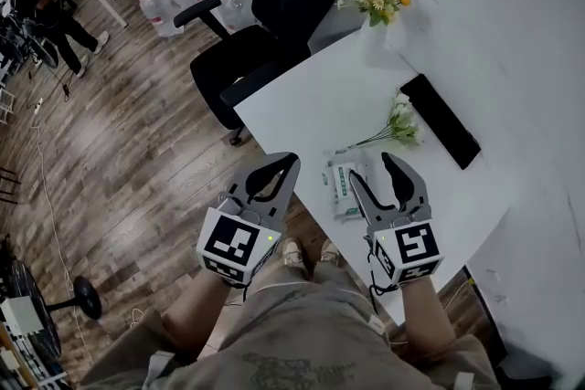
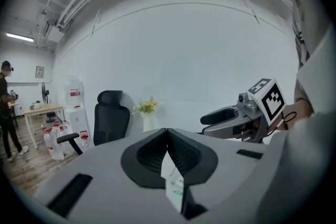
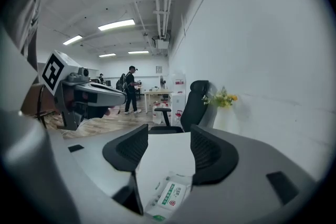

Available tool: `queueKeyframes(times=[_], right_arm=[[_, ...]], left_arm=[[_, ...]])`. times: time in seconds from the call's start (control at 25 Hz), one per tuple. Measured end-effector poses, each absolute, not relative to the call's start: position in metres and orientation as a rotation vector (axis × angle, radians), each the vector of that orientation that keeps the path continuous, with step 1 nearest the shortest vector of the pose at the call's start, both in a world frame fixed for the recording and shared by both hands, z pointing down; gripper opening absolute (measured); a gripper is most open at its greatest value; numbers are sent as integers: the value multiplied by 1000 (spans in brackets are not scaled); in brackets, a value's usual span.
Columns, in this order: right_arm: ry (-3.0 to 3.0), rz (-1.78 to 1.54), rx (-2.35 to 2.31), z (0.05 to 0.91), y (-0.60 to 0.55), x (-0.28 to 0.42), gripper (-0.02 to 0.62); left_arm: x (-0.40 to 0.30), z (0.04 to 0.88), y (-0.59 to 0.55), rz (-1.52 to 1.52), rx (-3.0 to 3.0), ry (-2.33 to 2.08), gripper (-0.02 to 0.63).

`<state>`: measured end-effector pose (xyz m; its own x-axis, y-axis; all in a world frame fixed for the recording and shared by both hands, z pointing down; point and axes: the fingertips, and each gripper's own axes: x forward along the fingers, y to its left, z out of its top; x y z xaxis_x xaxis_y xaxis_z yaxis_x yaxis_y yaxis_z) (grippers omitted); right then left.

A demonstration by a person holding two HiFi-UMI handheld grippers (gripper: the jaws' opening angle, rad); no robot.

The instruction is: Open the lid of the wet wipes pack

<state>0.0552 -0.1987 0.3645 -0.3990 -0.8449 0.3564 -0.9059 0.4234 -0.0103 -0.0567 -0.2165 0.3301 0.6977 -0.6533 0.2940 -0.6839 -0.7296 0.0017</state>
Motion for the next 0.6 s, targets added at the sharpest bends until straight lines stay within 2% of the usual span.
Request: queueKeyframes(times=[0.6], right_arm=[[-2134,534,1344,545,-193,45,253]], left_arm=[[-22,508,-204,733,2585,-863,17]])
